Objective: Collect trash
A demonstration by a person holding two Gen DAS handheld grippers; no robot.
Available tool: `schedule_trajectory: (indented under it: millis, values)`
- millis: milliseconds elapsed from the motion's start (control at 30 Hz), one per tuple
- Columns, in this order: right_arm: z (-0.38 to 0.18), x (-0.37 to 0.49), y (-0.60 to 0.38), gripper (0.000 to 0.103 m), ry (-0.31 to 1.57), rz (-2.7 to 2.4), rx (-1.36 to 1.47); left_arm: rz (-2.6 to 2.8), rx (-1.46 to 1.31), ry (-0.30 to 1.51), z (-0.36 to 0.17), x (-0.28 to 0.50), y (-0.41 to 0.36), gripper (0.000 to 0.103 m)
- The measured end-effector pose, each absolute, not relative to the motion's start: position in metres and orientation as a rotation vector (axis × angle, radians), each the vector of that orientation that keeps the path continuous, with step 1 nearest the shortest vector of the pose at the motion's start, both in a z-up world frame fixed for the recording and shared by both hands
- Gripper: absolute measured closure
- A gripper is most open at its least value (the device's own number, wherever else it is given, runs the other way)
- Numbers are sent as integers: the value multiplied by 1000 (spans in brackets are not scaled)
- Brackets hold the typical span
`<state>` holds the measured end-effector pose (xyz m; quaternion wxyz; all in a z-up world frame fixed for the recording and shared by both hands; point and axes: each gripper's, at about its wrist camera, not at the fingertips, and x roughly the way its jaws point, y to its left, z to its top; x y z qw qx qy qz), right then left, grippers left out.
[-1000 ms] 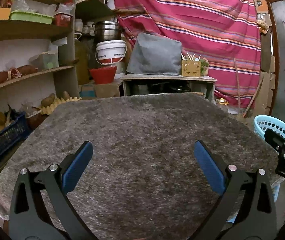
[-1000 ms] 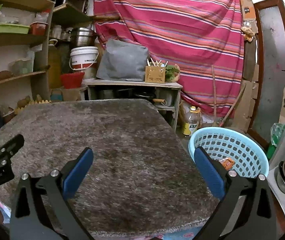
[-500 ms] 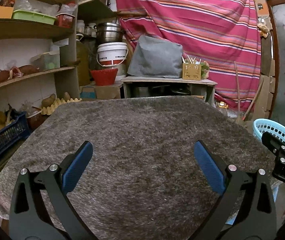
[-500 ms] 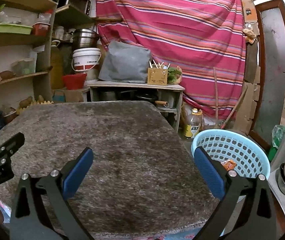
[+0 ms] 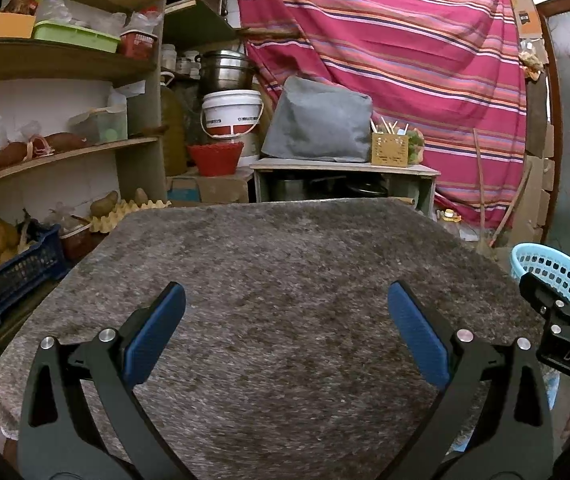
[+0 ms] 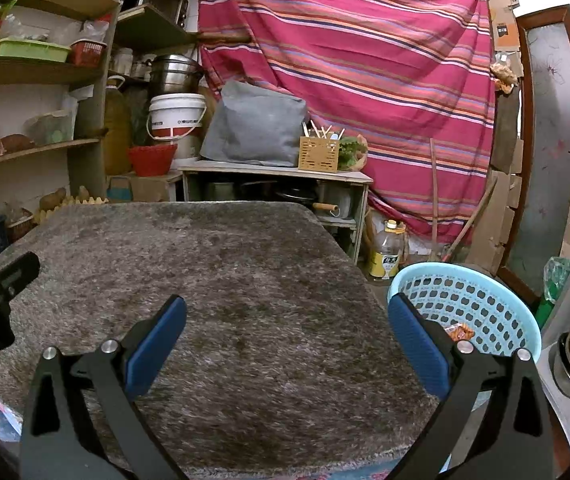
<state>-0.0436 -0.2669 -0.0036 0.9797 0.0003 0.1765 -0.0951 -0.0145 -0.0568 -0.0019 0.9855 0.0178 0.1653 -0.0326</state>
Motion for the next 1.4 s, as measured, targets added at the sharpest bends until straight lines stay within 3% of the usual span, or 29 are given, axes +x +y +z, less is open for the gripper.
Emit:
schedule_trajectory:
  millis: [1400]
  values:
    - [-5, -44, -267, 4, 356, -181, -3, -57, 24, 334, 0, -15, -52, 5]
